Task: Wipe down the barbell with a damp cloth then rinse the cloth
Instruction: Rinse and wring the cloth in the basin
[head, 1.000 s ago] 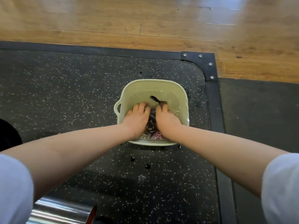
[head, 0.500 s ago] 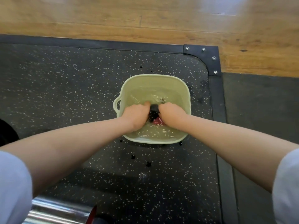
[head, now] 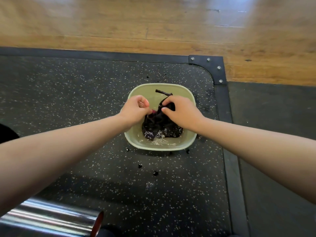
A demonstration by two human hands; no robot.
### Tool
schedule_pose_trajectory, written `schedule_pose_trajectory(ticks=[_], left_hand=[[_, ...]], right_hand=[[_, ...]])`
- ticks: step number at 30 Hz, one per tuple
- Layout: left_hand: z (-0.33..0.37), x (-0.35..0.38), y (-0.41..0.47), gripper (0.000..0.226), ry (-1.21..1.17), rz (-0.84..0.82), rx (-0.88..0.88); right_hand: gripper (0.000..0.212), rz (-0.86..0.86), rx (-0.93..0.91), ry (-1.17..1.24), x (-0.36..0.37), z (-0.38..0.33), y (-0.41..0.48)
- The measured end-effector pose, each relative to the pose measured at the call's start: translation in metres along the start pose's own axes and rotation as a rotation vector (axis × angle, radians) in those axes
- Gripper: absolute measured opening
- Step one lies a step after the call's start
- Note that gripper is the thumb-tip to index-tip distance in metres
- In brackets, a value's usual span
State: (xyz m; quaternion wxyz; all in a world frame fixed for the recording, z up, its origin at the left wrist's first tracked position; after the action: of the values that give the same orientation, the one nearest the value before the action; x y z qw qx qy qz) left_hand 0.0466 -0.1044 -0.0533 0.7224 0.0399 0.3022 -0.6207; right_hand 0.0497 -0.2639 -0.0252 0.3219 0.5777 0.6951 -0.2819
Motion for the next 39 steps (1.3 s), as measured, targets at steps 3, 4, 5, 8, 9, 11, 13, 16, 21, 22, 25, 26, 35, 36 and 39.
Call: schedule_pose_trajectory(ticks=[3, 4, 5, 8, 9, 11, 13, 16, 21, 22, 25, 26, 35, 36, 39], left_hand=[[0.004, 0.000, -0.001, 0.025, -0.086, -0.036, -0.058], [0.003, 0.003, -0.001, 0.022, -0.123, -0.051, -0.095], [0.000, 0.007, -0.003, 0.021, -0.131, -0.066, -0.129], [-0.007, 0.016, -0.008, 0.033, 0.173, -0.113, -0.090], [-0.008, 0.018, -0.012, 0.039, 0.327, -0.149, -0.025], [-0.008, 0.027, -0.017, 0.045, 0.624, -0.241, 0.159], [-0.006, 0.033, -0.022, 0.024, 0.835, -0.273, 0.314], [0.000, 0.033, -0.024, 0.019, 0.922, -0.193, 0.449], [-0.016, 0.044, -0.028, 0.051, 0.752, -0.241, 0.173], [-0.020, 0.050, -0.031, 0.067, 0.753, -0.301, 0.149], [-0.025, 0.062, -0.039, 0.084, 0.821, -0.394, 0.213], [-0.027, 0.064, -0.038, 0.082, 0.792, -0.399, 0.208], [-0.040, 0.054, -0.025, 0.016, -0.018, -0.289, -0.389], [-0.041, 0.053, -0.028, 0.017, -0.225, -0.283, -0.544], [-0.031, 0.052, -0.025, 0.032, -0.687, -0.263, -0.685]], right_hand=[[0.019, 0.042, -0.036, 0.097, -0.012, -0.006, -0.001], [0.021, 0.037, -0.043, 0.131, -0.015, -0.009, -0.002], [0.024, 0.026, -0.041, 0.161, -0.015, -0.010, -0.003], [0.024, -0.014, 0.025, 0.201, -0.014, -0.008, -0.006], [0.020, -0.035, 0.045, 0.187, -0.012, -0.007, -0.007], [0.017, -0.080, 0.058, 0.119, -0.007, -0.004, -0.008], [0.024, -0.132, 0.015, -0.001, -0.001, -0.002, -0.010], [0.016, -0.178, -0.020, -0.137, 0.013, 0.005, -0.015], [0.072, -0.375, 0.072, -0.434, 0.049, 0.022, -0.026], [0.080, -0.414, 0.044, -0.509, 0.056, 0.022, -0.027], [0.082, -0.398, -0.043, -0.650, 0.070, 0.021, -0.025], [0.080, -0.376, -0.070, -0.673, 0.072, 0.020, -0.025], [0.028, -0.248, 0.223, 0.028, 0.067, 0.021, -0.014], [0.020, -0.198, 0.272, 0.147, 0.060, 0.021, -0.011], [0.018, -0.042, 0.347, 0.426, 0.036, 0.014, 0.000]])
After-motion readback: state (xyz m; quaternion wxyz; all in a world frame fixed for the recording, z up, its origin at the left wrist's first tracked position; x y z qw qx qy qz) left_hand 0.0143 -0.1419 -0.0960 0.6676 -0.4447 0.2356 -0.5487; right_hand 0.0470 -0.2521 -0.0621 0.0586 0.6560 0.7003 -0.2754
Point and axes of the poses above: each hand's wrist, its own y-axis towards the middle knuckle, its own x-axis out of the palm, z = x × y, the point moved 7 cm from there along y, towards the middle knuckle, and after that the axes turned 12 degrees about z, right-handed, at the moved point
